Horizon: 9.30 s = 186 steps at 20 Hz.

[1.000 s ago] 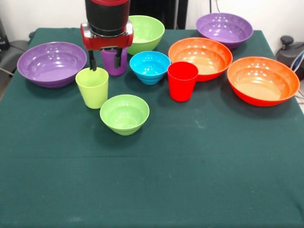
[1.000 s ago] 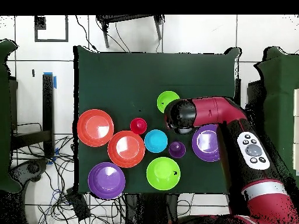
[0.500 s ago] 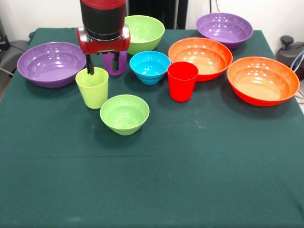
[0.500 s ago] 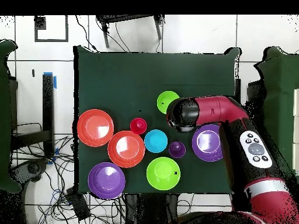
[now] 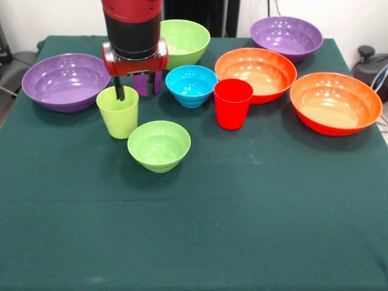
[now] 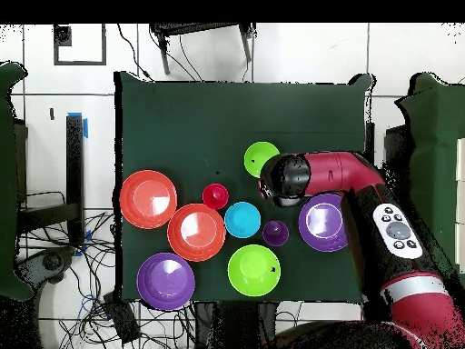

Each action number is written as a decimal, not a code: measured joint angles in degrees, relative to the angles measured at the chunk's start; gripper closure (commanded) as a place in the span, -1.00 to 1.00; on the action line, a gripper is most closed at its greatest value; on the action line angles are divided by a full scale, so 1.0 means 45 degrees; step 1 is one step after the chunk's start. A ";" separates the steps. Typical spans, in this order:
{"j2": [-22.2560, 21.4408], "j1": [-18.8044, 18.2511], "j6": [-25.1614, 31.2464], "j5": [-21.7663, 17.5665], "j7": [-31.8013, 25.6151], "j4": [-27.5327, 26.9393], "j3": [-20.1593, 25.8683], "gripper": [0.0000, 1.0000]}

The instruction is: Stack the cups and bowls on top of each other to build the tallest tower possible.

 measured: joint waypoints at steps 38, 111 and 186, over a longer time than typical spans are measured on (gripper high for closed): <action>0.0296 -0.0141 -0.1344 -0.0592 0.0003 0.0114 0.0000 1.00; 0.2743 0.4951 0.1797 -0.0267 -0.3067 -0.6933 0.1058 1.00; 0.0640 0.4270 0.0625 0.1134 -0.3067 -0.5499 0.0253 -1.00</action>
